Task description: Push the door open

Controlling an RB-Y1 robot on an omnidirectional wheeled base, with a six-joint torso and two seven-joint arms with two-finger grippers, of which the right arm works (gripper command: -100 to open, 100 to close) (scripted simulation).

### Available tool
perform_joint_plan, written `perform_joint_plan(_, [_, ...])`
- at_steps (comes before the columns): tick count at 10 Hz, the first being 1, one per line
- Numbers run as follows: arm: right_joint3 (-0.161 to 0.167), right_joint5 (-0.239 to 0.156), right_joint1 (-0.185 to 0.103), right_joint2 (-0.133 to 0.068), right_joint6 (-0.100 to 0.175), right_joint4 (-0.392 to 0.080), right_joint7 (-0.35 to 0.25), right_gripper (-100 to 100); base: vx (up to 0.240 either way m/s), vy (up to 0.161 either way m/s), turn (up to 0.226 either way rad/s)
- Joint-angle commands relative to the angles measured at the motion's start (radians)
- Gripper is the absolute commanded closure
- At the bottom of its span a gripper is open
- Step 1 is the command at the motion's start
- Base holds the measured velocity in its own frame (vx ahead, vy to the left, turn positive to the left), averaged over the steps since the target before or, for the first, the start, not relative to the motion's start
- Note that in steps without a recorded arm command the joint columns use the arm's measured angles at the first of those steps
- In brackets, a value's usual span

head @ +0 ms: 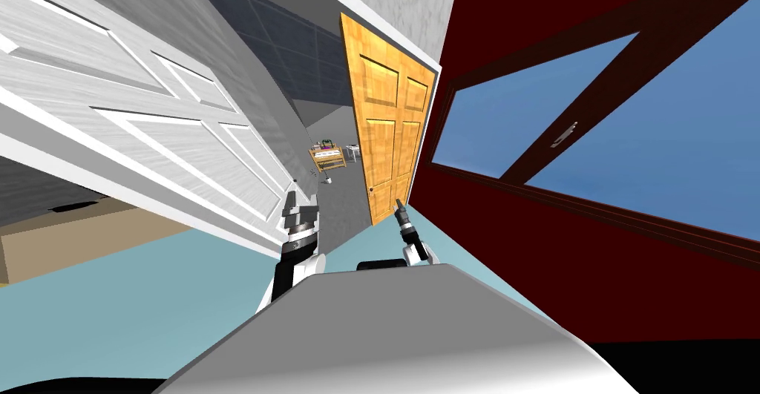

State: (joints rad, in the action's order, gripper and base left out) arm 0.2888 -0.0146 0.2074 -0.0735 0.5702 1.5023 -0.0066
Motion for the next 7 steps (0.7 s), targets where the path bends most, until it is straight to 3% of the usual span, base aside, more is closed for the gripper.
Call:
perform_joint_plan(1, [0.022, 0.000, -0.016, 0.000, 0.009, -0.042, -0.002, -100, 0.096, 0.005, -0.028])
perform_joint_plan(7, [0.097, 0.001, -0.074, 0.001, 0.052, -0.211, -0.010, -100, 0.099, 0.000, -0.026])
